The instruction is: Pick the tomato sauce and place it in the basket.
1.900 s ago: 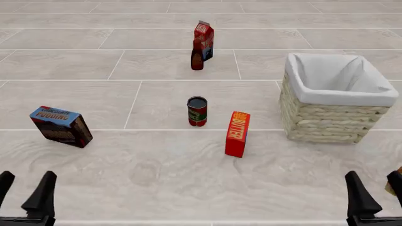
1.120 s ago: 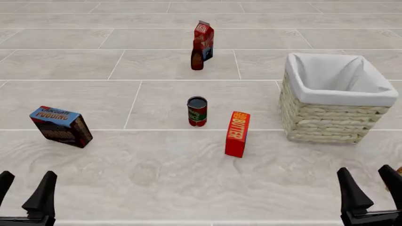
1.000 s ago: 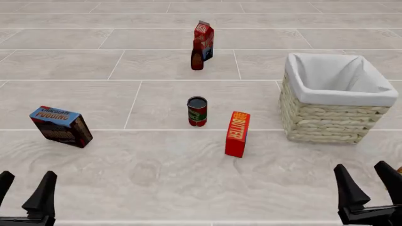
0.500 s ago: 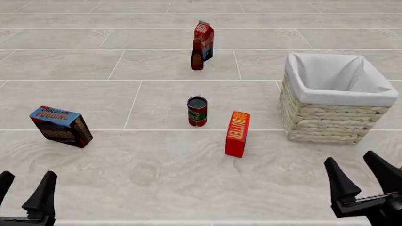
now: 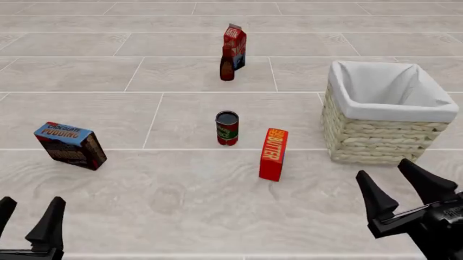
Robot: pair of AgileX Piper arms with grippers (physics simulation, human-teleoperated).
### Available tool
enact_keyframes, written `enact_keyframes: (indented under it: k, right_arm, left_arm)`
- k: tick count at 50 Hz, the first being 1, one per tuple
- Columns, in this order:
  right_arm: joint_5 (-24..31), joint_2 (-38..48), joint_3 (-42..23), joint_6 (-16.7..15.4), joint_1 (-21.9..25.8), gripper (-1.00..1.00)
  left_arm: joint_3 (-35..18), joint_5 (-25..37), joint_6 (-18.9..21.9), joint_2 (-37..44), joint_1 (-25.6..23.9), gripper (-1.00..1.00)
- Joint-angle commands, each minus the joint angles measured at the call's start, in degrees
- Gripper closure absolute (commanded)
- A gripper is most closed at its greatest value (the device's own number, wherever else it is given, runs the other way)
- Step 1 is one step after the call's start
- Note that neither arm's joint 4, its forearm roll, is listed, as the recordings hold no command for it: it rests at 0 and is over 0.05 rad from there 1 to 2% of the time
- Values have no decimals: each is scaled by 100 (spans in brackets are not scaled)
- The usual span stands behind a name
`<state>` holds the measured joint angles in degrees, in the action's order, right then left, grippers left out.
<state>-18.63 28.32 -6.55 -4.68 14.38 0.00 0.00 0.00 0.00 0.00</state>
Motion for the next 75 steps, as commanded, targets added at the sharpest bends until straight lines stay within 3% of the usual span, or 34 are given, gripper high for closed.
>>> enact_keyframes:
  k: [1, 12, 33, 43, 49, 75]
  right_arm:
    - [-346, 584, -147, -202, 247, -100]
    - [-707, 1271, -377, -244, 313, -100]
    - [-724, 1889, -872, -411, 794, -100]
    - [-644, 2143, -1166, -283, 797, -100]
    - [-500, 2403, -1433, 22, 835, -100]
    - [15, 3000, -2198, 74, 911, -100]
  left_arm:
    - [0, 0, 0, 0, 0, -100]
    - [0, 0, 0, 0, 0, -100]
    - [0, 0, 0, 0, 0, -100]
    - [0, 0, 0, 0, 0, -100]
    - [0, 0, 0, 0, 0, -100]
    - [0, 0, 0, 0, 0, -100]
